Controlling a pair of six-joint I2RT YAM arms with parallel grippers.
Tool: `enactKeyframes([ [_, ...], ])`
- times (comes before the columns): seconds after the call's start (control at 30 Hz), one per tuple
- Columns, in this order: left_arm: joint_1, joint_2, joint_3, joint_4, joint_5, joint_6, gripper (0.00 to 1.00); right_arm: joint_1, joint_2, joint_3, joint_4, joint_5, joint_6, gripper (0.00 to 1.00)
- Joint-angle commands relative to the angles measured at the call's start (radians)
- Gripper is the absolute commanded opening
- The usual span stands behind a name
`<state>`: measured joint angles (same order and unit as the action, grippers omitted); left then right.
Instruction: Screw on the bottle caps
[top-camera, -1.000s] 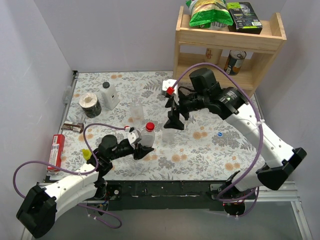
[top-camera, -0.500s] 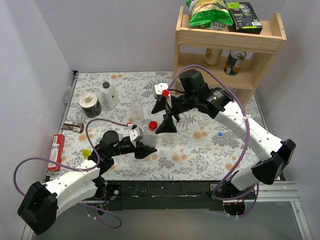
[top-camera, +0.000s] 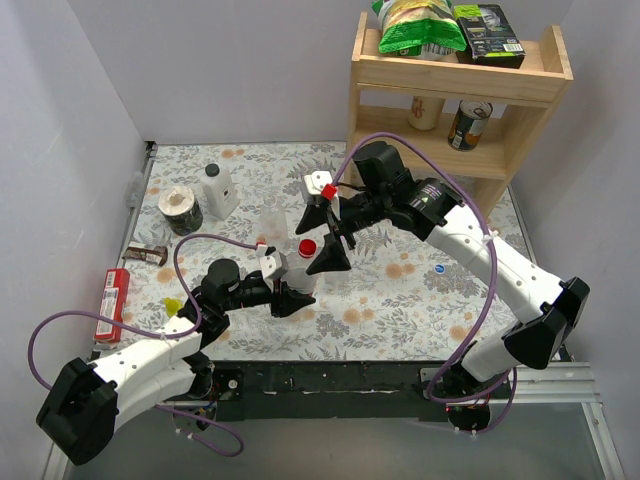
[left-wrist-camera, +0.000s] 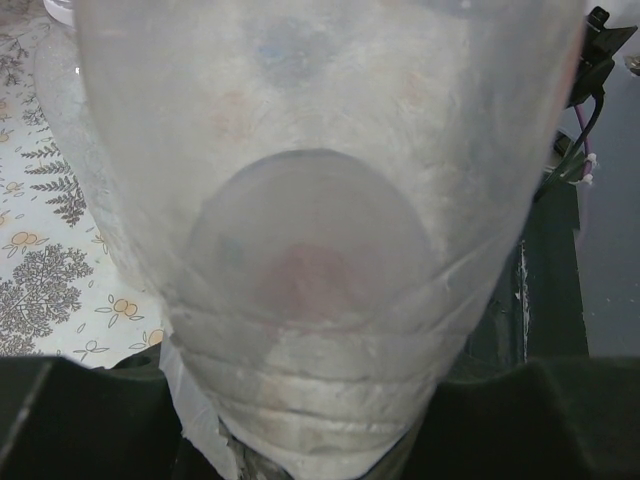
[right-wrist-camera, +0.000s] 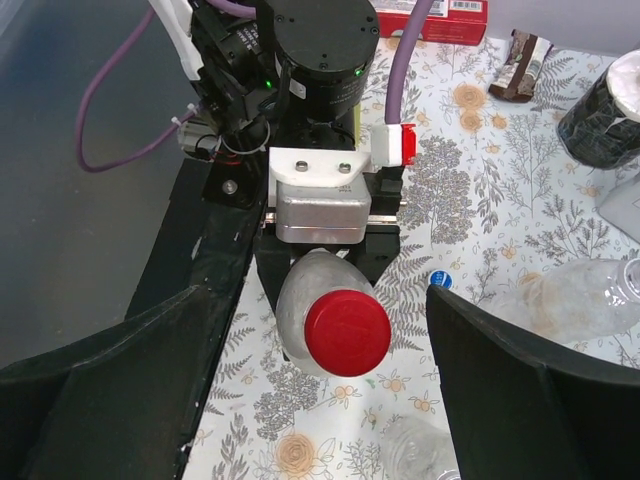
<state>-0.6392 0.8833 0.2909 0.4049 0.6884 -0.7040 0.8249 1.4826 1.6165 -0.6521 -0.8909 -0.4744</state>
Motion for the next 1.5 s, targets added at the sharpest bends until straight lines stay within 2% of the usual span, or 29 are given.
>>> enactKeyframes([
  [0.0,-0.005,-0.004,0.033,0.034,-0.027,-0.015,0.00,0.000,0.015,0.031,-0.027,-0.028,0.002,0.94],
  [0.27,-0.005,-0.009,0.022,0.049,-0.075,-0.038,0.00,0.002,0.010,0.036,-0.043,-0.006,0.002,0.93],
  [0.77,0.029,-0.009,0.017,0.063,-0.110,-0.091,0.00,0.000,-0.051,0.020,-0.199,0.124,-0.073,0.93],
  [0.83,0.029,-0.007,0.016,0.061,-0.105,-0.078,0.00,-0.006,-0.056,0.023,-0.216,0.170,-0.064,0.92],
  [0.9,0.029,-0.010,0.014,0.057,-0.067,-0.048,0.00,-0.041,-0.056,0.023,-0.166,0.201,0.026,0.91],
  [0.97,0.027,-0.012,0.011,0.048,-0.031,-0.017,0.00,-0.111,-0.033,0.054,-0.135,0.181,0.054,0.91],
  [1.07,0.027,-0.003,0.027,0.014,0.006,0.020,0.00,-0.129,0.025,0.152,-0.112,0.129,0.031,0.92],
  [1.17,0.027,0.015,0.042,-0.005,0.017,0.026,0.00,-0.127,0.074,0.198,-0.098,-0.006,0.025,0.93],
  [1.3,0.027,0.052,0.079,-0.028,0.019,0.005,0.00,-0.090,0.088,0.181,-0.119,-0.129,-0.024,0.94],
  [1.47,0.027,0.059,0.088,-0.015,0.011,0.000,0.00,-0.026,0.076,0.140,-0.150,-0.135,-0.044,0.94],
])
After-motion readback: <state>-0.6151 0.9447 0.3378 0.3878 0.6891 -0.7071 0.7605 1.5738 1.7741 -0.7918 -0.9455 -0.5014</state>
